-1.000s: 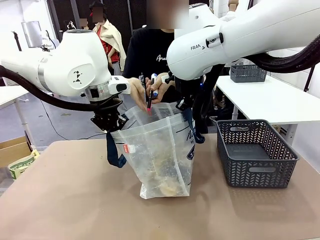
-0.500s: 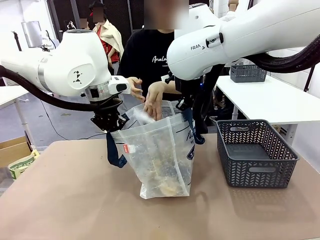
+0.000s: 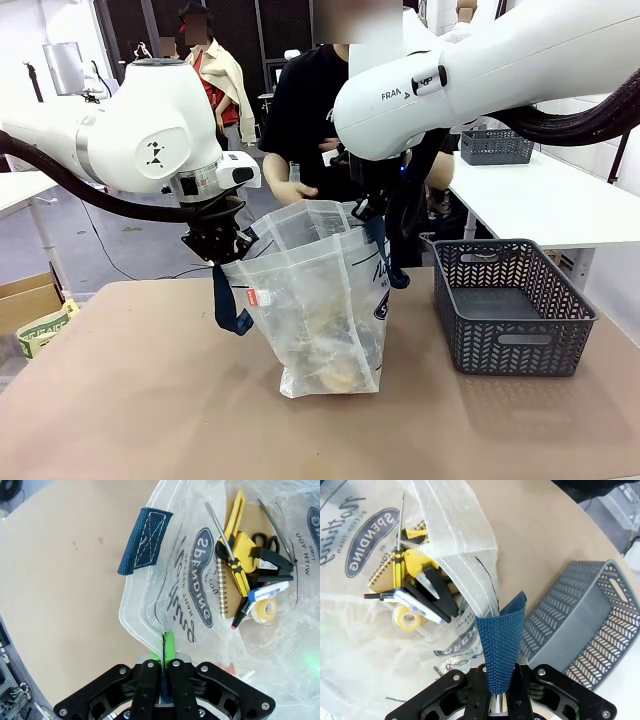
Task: Transfer purchased items from the store into the shopping bag.
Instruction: Move the Reusable shopping bag to the right side of the table.
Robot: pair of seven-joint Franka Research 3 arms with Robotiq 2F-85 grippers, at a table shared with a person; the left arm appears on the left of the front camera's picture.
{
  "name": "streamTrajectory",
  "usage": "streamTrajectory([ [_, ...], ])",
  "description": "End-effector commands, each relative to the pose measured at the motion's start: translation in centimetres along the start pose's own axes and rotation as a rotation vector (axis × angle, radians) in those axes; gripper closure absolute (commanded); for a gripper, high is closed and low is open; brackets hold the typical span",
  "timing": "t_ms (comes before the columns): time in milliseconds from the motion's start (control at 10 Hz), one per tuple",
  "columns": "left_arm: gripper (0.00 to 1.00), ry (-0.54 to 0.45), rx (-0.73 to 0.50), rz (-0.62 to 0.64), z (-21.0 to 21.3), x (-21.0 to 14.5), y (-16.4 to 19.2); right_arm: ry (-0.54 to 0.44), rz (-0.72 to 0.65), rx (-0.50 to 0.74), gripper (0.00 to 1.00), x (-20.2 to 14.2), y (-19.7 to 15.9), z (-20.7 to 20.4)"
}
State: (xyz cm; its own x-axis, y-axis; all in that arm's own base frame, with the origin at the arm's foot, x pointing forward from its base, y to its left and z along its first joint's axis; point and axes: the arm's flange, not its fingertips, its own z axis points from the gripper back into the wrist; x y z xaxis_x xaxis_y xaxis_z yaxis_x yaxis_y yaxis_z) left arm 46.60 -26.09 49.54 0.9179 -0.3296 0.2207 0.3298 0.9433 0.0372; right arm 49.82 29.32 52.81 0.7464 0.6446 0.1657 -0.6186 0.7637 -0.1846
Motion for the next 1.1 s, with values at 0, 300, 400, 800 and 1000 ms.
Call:
streamTrajectory([
  [0, 1.0, -0.001, 0.001, 0.001, 0.06, 0.0, 0.05, -0.003, 0.0, -0.001, 1.0, -0.01, -0.03, 0.14],
  [300, 1.0, -0.001, 0.001, 0.001, 0.06, 0.0, 0.05, -0.003, 0.0, -0.001, 1.0, -0.01, -0.03, 0.14],
  [400, 1.0, -0.001, 0.001, 0.001, 0.06, 0.0, 0.05, -0.003, 0.0, -0.001, 1.0, -0.01, -0.03, 0.14],
  [800, 1.0, -0.001, 0.001, 0.001, 0.06, 0.0, 0.05, -0.003, 0.0, -0.001, 1.0, -0.01, -0.03, 0.14],
  [1000, 1.0, -0.001, 0.001, 0.001, 0.06, 0.0, 0.05, -0.003, 0.0, -0.001, 1.0, -0.01, -0.03, 0.14],
])
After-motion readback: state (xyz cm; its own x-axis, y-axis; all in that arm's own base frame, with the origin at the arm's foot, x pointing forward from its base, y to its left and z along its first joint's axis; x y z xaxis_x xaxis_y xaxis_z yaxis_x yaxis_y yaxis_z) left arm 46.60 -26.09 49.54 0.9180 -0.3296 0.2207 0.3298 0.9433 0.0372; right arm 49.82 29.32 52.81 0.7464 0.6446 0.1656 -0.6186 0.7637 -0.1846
